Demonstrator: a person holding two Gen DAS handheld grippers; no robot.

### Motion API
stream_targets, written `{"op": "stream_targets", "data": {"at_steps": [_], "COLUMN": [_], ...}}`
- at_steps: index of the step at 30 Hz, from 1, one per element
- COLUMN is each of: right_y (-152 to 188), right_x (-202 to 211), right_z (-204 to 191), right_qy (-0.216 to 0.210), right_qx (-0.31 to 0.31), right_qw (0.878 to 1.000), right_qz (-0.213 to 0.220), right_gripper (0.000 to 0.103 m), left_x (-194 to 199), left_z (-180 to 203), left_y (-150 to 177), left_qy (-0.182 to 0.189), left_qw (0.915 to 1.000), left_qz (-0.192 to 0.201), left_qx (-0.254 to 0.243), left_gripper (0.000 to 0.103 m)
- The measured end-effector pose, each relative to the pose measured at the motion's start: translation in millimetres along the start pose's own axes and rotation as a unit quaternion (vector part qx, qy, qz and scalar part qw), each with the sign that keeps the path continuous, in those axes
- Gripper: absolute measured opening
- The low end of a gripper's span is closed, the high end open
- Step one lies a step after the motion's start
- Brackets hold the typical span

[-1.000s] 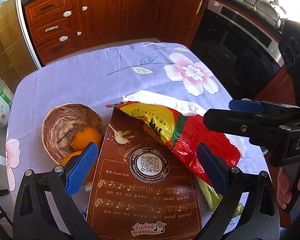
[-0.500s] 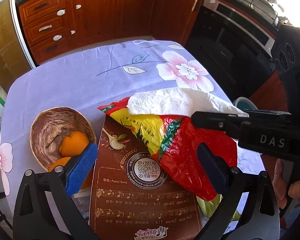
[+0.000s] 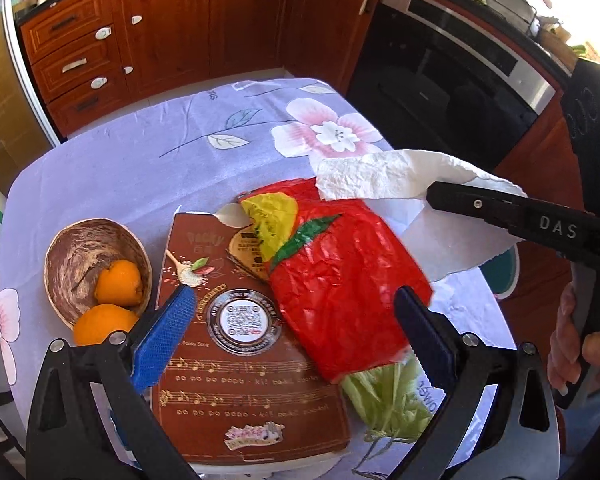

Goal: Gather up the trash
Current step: 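Grasp the white tissue with the right gripper and lift it, then grasp the red plastic bag with the left gripper while the right holds the tissue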

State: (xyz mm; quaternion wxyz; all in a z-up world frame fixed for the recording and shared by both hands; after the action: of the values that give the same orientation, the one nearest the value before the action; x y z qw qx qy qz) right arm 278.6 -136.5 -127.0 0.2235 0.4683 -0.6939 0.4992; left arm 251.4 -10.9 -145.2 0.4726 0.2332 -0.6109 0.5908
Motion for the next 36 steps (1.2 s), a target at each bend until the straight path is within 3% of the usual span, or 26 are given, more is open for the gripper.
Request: {"op": "stream_targets", "data": {"at_steps": [4, 7, 13, 15, 19, 20, 24, 30, 36], "right_y": [3.5, 5.5, 13.2, 15.2, 16.4, 16.5, 16.8, 19.1, 18.1], "right_x": [10.1, 16.4, 22.0, 24.1, 28.1, 30.4, 39.9, 60.7, 95.8], "right_z": [9.2, 9.4, 17.9, 20.5, 25.8, 26.6, 26.3, 24.4, 32.2], "right_qy": [-0.012, -0.017, -0.019, -0.018, -0.02, -0.021, -0.023, -0.022, -0.018], "right_qx": [-0.013, -0.01, -0.012, -0.01, -0.018, -0.019, -0.02, -0.019, -0.025], "right_qw": [1.0, 1.0, 1.0, 1.0, 1.0, 0.999, 0.999, 0.999, 0.997], "right_qz": [0.006, 0.01, 0.01, 0.011, 0.015, 0.017, 0.026, 0.043, 0.074], "right_gripper": [0.003, 0.003, 0.003, 0.003, 0.003, 0.003, 0.003, 0.003, 0.003], "left_x": [-0.2, -13.1, -39.4, -34.4, -20.7, -17.5, -4.8, 20.0, 49.6], "left_z": [32.3, 42.6, 25.6, 20.6, 18.4, 19.4, 20.3, 25.6, 57.9], "left_y": [1.5, 3.7, 4.4, 3.5, 0.6, 0.5, -1.1, -4.1, -9.5], "left_qy": [0.011, -0.014, -0.061, -0.051, -0.055, -0.053, -0.06, -0.059, -0.038], "left_qw": [0.9994, 0.9986, 0.9974, 0.9982, 0.9983, 0.9984, 0.998, 0.998, 0.9977], "left_qz": [-0.005, -0.014, -0.038, -0.032, -0.022, -0.022, -0.01, 0.015, 0.043], "left_qx": [-0.034, -0.049, -0.012, 0.003, -0.004, -0.006, -0.013, -0.012, -0.037], "left_gripper": [0.099, 0.099, 0.098, 0.081, 0.058, 0.046, 0.015, 0.014, 0.014]}}
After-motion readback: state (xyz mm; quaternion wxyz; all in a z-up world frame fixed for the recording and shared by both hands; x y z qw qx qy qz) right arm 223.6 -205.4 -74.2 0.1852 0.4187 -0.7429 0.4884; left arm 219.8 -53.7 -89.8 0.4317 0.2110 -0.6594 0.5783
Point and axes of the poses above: each gripper's, at about its wrist camera, not at the fingertips, and x roughly against the way its jaws point, z to its right, y to its underside, the point moved 10 cm from there along -x, roughly the way its jaws point
